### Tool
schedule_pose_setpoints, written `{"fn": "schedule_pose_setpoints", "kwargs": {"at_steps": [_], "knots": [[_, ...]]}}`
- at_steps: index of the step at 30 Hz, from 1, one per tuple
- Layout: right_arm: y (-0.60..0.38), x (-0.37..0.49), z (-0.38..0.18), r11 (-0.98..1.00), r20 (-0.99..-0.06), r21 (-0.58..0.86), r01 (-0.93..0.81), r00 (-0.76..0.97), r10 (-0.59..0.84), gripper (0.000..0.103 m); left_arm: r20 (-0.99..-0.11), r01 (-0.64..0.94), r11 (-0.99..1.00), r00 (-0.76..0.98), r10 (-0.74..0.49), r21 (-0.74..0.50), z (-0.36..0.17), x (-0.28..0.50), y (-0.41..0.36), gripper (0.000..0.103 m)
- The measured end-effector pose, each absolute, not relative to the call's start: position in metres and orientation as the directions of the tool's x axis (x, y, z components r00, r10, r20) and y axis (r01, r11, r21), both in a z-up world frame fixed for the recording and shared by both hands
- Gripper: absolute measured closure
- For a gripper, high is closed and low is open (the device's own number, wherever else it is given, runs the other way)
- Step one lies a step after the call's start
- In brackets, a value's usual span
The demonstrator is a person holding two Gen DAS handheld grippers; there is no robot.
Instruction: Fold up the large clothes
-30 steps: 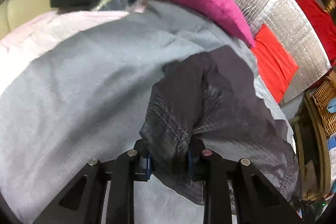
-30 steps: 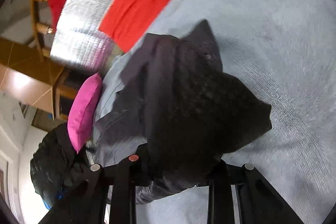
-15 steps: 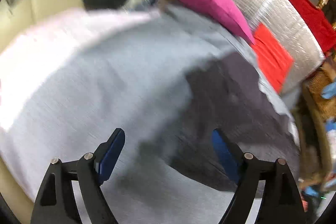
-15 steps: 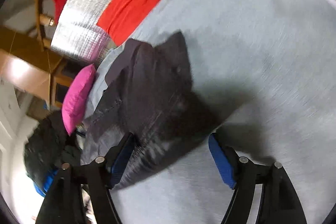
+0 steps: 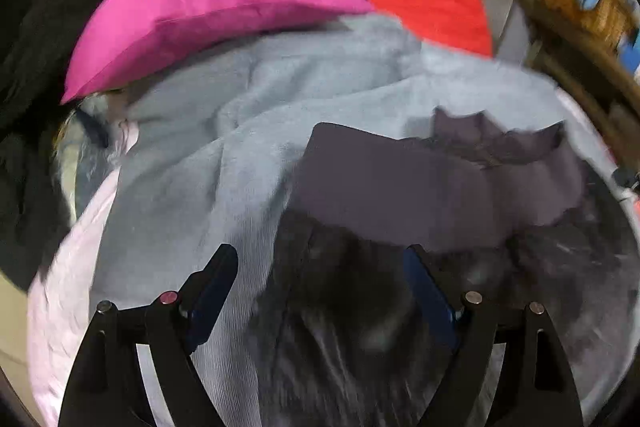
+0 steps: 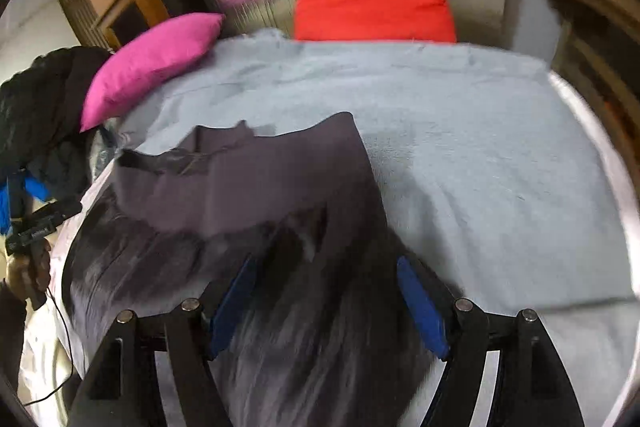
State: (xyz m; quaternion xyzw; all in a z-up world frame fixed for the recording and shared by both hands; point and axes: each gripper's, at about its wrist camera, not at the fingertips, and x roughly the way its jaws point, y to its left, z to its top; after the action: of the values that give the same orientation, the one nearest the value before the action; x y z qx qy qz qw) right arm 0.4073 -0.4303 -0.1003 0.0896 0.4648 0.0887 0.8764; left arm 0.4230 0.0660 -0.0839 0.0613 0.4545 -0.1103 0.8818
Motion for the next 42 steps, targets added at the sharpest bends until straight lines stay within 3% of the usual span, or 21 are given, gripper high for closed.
{"fn": "schedule_pose_setpoints", "kwargs": {"at_steps": [10, 11, 12, 13, 14, 16, 21, 23, 24, 25, 26, 27, 29, 35, 36, 37, 38, 42], "knots": [[-0.421, 0.486, -0.125, 0.956, -0.820, 0.269, -0.114, 0.494, 0.289, 0.027, -0.829, 0.327, 0.945, 0.536, -0.156, 0.033, -0.099, 0.462, 0.043, 0.018], [-0.418, 0.491, -0.128, 0.957, -0.825, 0.264, -0.124, 0.485, 0.290, 0.033, -0.827, 0.327, 0.944, 0.540, -0.157, 0.034, -0.101, 0.462, 0.043, 0.018], [-0.416, 0.492, -0.130, 0.958, -0.833, 0.257, -0.125, 0.474, 0.285, 0.053, -0.822, 0.321, 0.946, 0.548, -0.154, 0.036, -0.102, 0.464, 0.043, 0.032], [-0.416, 0.491, -0.133, 0.966, -0.850, 0.229, -0.123, 0.459, 0.260, 0.069, -0.821, 0.311, 0.950, 0.550, -0.151, 0.034, -0.104, 0.465, 0.044, 0.072], [-0.414, 0.492, -0.135, 0.976, -0.867, 0.181, -0.118, 0.449, 0.215, 0.078, -0.831, 0.299, 0.954, 0.538, -0.143, 0.030, -0.106, 0.470, 0.045, 0.095], [-0.416, 0.488, -0.130, 0.980, -0.864, 0.167, -0.112, 0.462, 0.200, 0.086, -0.823, 0.281, 0.960, 0.549, -0.145, 0.018, -0.107, 0.469, 0.050, 0.103], [-0.419, 0.469, -0.101, 0.978, -0.828, 0.142, -0.152, 0.523, 0.201, 0.088, -0.810, 0.306, 0.952, 0.556, -0.190, -0.013, -0.106, 0.460, 0.056, 0.103], [-0.421, 0.469, -0.102, 0.976, -0.823, 0.155, -0.153, 0.526, 0.213, 0.082, -0.811, 0.319, 0.947, 0.545, -0.210, -0.031, -0.106, 0.460, 0.056, 0.095], [-0.422, 0.469, -0.104, 0.972, -0.818, 0.184, -0.148, 0.524, 0.235, 0.066, -0.809, 0.324, 0.945, 0.545, -0.220, -0.039, -0.105, 0.461, 0.056, 0.072], [-0.422, 0.471, -0.105, 0.967, -0.814, 0.206, -0.150, 0.523, 0.254, 0.051, -0.806, 0.327, 0.944, 0.548, -0.223, -0.040, -0.103, 0.461, 0.056, 0.040], [-0.421, 0.471, -0.107, 0.960, -0.806, 0.233, -0.156, 0.521, 0.280, 0.021, -0.800, 0.329, 0.944, 0.560, -0.216, -0.025, -0.099, 0.459, 0.055, 0.030], [-0.419, 0.471, -0.107, 0.958, -0.801, 0.239, -0.157, 0.526, 0.286, 0.019, -0.784, 0.332, 0.943, 0.584, -0.210, -0.006, -0.096, 0.458, 0.054, 0.024], [-0.415, 0.473, -0.108, 0.961, -0.798, 0.223, -0.165, 0.535, 0.278, 0.019, -0.771, 0.343, 0.939, 0.604, -0.200, 0.025, -0.094, 0.460, 0.049, 0.024], [-0.409, 0.500, -0.137, 0.971, -0.850, 0.207, -0.118, 0.470, 0.238, 0.023, -0.852, 0.350, 0.936, 0.499, -0.156, 0.034, -0.119, 0.486, 0.033, 0.024], [-0.409, 0.501, -0.139, 0.971, -0.849, 0.210, -0.118, 0.470, 0.241, 0.046, -0.848, 0.346, 0.938, 0.506, -0.158, 0.031, -0.119, 0.488, 0.033, 0.029], [-0.408, 0.503, -0.140, 0.969, -0.853, 0.216, -0.120, 0.459, 0.247, 0.065, -0.849, 0.338, 0.941, 0.506, -0.155, 0.029, -0.119, 0.490, 0.033, 0.069], [-0.407, 0.503, -0.141, 0.976, -0.865, 0.191, -0.108, 0.452, 0.219, 0.081, -0.860, 0.328, 0.944, 0.489, -0.145, 0.027, -0.121, 0.492, 0.033, 0.094], [-0.402, 0.495, -0.124, 0.980, -0.864, 0.134, -0.149, 0.467, 0.189, 0.090, -0.835, 0.330, 0.944, 0.523, -0.172, 0.013, -0.110, 0.481, 0.043, 0.096]]}}
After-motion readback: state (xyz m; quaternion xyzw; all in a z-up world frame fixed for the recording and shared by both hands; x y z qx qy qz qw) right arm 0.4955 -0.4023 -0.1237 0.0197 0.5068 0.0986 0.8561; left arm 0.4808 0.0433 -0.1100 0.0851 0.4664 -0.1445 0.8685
